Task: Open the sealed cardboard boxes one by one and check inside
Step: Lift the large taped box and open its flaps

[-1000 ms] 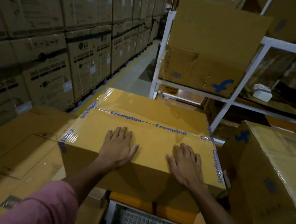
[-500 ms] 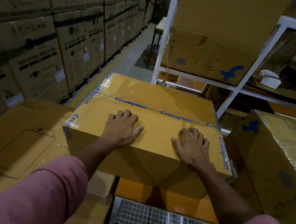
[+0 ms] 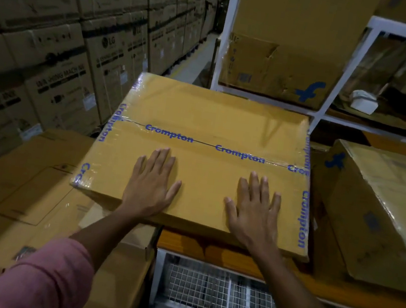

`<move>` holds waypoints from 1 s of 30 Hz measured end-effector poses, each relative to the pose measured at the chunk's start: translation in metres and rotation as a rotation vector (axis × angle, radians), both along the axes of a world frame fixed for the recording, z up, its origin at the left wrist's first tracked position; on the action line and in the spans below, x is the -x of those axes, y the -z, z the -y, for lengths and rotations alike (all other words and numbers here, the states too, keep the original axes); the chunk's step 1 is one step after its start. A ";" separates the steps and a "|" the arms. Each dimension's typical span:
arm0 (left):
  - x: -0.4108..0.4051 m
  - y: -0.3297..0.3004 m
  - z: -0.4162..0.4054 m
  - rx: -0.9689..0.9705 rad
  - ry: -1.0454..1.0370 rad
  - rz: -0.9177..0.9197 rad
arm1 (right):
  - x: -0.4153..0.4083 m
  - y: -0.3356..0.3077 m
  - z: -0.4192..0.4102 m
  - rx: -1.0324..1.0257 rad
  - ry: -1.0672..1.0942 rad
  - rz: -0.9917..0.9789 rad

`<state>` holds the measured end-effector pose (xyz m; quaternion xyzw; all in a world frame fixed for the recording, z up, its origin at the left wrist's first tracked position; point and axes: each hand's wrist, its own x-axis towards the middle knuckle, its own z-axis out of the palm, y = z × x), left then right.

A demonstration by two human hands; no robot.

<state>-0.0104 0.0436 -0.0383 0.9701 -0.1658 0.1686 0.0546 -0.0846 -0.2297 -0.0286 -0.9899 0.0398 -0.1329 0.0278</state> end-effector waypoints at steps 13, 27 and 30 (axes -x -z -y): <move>0.032 0.017 -0.004 -0.018 -0.017 0.097 | 0.026 0.019 -0.005 0.079 0.015 0.101; 0.033 0.032 -0.003 -0.032 -0.035 0.168 | 0.022 0.040 -0.006 0.144 0.018 0.174; 0.028 0.035 -0.003 -0.028 -0.025 0.165 | 0.018 0.044 -0.006 0.142 0.016 0.195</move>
